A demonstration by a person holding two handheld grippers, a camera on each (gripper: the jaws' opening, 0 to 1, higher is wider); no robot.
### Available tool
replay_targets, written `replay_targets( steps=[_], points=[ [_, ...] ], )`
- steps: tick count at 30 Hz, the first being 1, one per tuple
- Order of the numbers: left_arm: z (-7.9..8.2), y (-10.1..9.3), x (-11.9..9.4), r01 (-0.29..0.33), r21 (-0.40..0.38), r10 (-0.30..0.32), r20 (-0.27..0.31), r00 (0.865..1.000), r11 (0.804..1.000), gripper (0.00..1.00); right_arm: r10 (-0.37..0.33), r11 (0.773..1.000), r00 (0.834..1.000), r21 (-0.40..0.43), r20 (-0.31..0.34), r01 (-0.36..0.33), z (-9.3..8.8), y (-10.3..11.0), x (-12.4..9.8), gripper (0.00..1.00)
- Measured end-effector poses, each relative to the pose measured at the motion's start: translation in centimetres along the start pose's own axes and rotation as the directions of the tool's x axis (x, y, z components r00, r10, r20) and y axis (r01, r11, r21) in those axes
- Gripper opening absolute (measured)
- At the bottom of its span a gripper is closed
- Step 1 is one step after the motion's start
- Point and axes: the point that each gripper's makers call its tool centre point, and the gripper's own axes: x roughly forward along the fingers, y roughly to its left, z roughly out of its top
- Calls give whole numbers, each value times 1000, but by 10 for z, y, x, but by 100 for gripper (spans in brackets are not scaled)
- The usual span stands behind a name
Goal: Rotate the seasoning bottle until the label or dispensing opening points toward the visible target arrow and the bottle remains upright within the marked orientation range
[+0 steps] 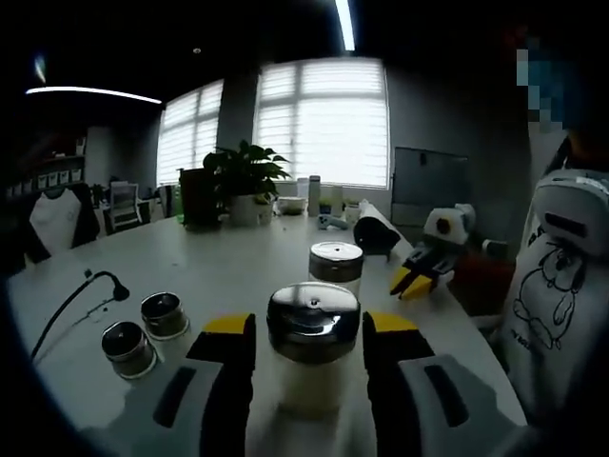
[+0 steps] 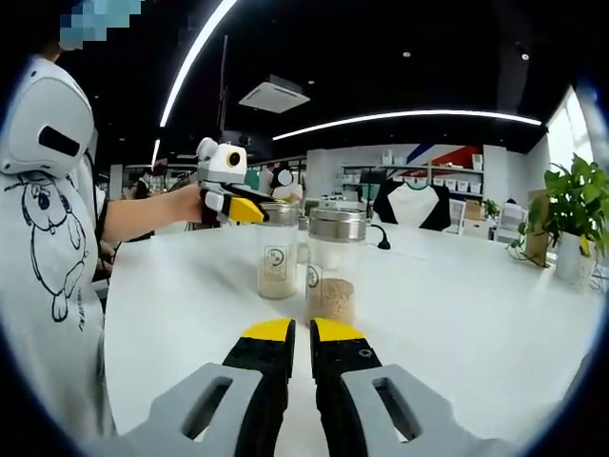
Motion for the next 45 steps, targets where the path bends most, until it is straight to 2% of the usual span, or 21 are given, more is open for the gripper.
replay_targets(
  steps=[3, 7, 11, 14, 16, 17, 19, 24, 26, 29, 31, 33, 37, 45],
  points=[
    [7, 0, -4, -56, 43, 55, 15, 998, 998, 47, 1, 1000, 1000, -2, 0, -1, 1, 0, 1, 4],
    [17, -4, -6, -92, 31, 90, 55, 994, 995, 48, 5, 1000, 1000, -5, 0, -5, 2, 0, 3, 4],
    [24, 3, -5, -176, 40, 172, 75, 982, 984, 48, 9, 1000, 1000, 0, 5, -9, 2, 1, 6, 4],
    [27, 2, -3, -176, -1, 175, 92, 980, 984, 49, 11, 1000, 1000, 0, 2, -11, 1, 2, 6, 4],
    [28, 2, -3, -201, -17, 202, 100, 974, 979, 50, 11, 1000, 1000, 1, 2, -11, 1, 2, 6, 4],
    [28, 7, -4, -245, -28, 247, 110, 963, 969, 52, 13, 1000, 1000, 3, 7, -13, 1, 2, 6, 4],
    [28, 4, -2, -250, -13, 250, 118, 961, 968, 55, 12, 1000, 1000, 9, 10, -13, 1, 2, 6, 4],
    [24, 1, 2, -293, 49, 288, 93, 953, 955, 53, 7, 1000, 1000, 16, 15, -8, 1, 2, 7, 3],
    [28, 4, 0, -321, 74, 313, 101, 944, 944, 52, 8, 1000, 1000, 13, 13, -8, 1, 2, 8, 3],
    [30, 6, -1, -322, 43, 316, 109, 943, 946, 52, 9, 1000, 1000, 15, 10, -9, 0, 3, 8, 3],
    [27, 6, 0, -305, 9, 303, 100, 948, 952, 51, 7, 1000, 1000, 17, 11, -8, 0, 3, 8, 3],
    [25, 8, -1, -309, -11, 308, 96, 946, 951, 50, 4, 1000, 1000, 21, 14, -4, 0, 2, 7, 3],
    [20, 10, -1, -320, -11, 320, 81, 944, 947, 47, -4, 1000, 1000, 26, 18, 4, 0, 0, 6, 3],
    [19, 6, 3, -285, -15, 285, 71, 956, 958, 40, -11, 999, 1000, 37, 19, 11, -1, -1, 6, 3]
  ],
)
